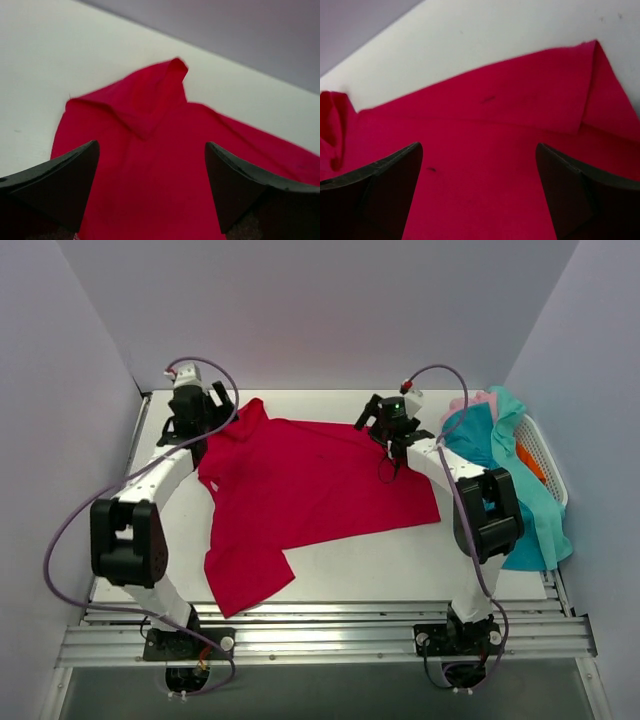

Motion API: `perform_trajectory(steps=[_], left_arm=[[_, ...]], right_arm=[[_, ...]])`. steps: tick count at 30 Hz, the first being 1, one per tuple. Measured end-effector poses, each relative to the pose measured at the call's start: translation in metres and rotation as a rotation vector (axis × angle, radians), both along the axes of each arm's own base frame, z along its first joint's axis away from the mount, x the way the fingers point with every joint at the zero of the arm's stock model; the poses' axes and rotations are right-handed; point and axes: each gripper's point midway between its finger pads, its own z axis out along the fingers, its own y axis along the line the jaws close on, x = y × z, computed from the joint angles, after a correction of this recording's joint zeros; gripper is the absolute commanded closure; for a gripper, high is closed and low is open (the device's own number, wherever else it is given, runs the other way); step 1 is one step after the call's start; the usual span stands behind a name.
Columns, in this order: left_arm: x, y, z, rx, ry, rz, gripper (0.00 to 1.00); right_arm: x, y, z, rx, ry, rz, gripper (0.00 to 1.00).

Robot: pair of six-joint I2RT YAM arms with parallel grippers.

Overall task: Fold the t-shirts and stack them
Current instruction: Flatten the tshirt out

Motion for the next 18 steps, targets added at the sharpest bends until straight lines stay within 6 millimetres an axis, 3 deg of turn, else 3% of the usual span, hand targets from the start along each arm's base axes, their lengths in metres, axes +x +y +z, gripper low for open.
perform_trajectory(steps=[4,7,9,12,18], left_arm=[[0.014,-0.009,-0.095,-0.005,0.203,-0.027,0.04],[0.022,-0.013,-0.133,-0.017,0.284,-0.037,0.05],[0.027,-0.015,-0.142,-0.03,0.301,-0.035,0.06],[0.037,-0.016,-0.137,-0.047,0.284,-0.025,0.06],[0.053,-0.007,-0.127,-0.093,0.237,0.021,0.06]], right_arm=[[-0.024,0.007,-0.047,-0.006,0.098,0.045,0.11],[-0.047,0.01,-0.073,-0.008,0.146,0.07,0.12],[-0.064,0.011,-0.084,-0.015,0.172,0.083,0.13],[-0.08,0.014,-0.086,-0.016,0.176,0.101,0.14],[-0.085,0.02,-0.064,0.004,0.114,0.119,0.15]])
